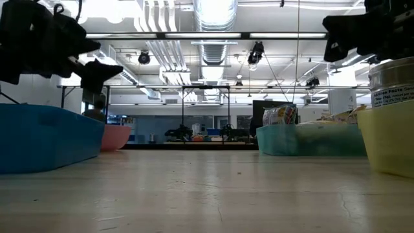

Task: Pick & Place Food Item
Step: Return to Home Position

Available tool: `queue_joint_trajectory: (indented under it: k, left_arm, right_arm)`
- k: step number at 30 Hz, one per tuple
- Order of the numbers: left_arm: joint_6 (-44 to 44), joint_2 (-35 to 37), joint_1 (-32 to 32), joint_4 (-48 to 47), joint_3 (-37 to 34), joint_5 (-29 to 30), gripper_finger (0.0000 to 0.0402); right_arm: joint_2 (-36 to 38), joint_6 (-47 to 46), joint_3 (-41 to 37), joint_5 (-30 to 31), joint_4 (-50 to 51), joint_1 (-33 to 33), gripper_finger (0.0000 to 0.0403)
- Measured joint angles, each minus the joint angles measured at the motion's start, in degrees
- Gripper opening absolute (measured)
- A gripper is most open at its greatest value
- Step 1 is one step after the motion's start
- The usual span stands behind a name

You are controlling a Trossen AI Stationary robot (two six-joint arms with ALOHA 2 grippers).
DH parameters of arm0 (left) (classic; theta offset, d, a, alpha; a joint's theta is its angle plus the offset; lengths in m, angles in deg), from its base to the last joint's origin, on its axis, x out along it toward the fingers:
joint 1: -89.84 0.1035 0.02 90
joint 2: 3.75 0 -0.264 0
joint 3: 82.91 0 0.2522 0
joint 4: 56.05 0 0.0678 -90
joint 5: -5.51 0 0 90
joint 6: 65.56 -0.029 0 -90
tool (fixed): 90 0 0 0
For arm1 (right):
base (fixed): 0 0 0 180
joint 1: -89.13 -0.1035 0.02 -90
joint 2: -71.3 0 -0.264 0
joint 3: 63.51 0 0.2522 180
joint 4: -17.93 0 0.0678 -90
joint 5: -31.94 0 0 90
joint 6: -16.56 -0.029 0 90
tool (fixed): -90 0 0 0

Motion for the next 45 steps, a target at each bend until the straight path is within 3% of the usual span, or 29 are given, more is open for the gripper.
queue_joint_trajectory:
  k: [6,12,20,25,35,45]
  left_arm:
    - [0.5,1.4,0.0,0.2,1.1,-5.6,0.0356]
    - [0.9,6.0,0.8,-0.8,1.1,-5.8,0.0356]
    - [2.5,18.3,4.6,-8.7,1.5,-6.1,0.0356]
    - [2.5,26.9,5.9,-18.7,3.1,-6.7,0.0356]
    - [0.3,26.8,6.2,-21.2,4.8,-8.2,0.0356]
    - [-0.3,26.7,6.2,-21.3,4.8,-8.2,0.0356]
  right_arm:
    - [-0.5,-1.3,0.0,0.1,0.0,0.0,0.0019]
    - [0.2,-2.2,0.0,0.2,-6.8,0.1,0.0019]
    - [3.5,-2.8,0.0,1.2,-7.3,0.1,0.0019]
    - [6.7,-1.9,0.0,3.4,-7.1,1.5,0.0019]
    - [15.9,-4.2,0.0,4.0,-3.1,5.8,0.0019]
    - [27.4,-6.9,0.1,2.8,5.2,6.3,0.0019]
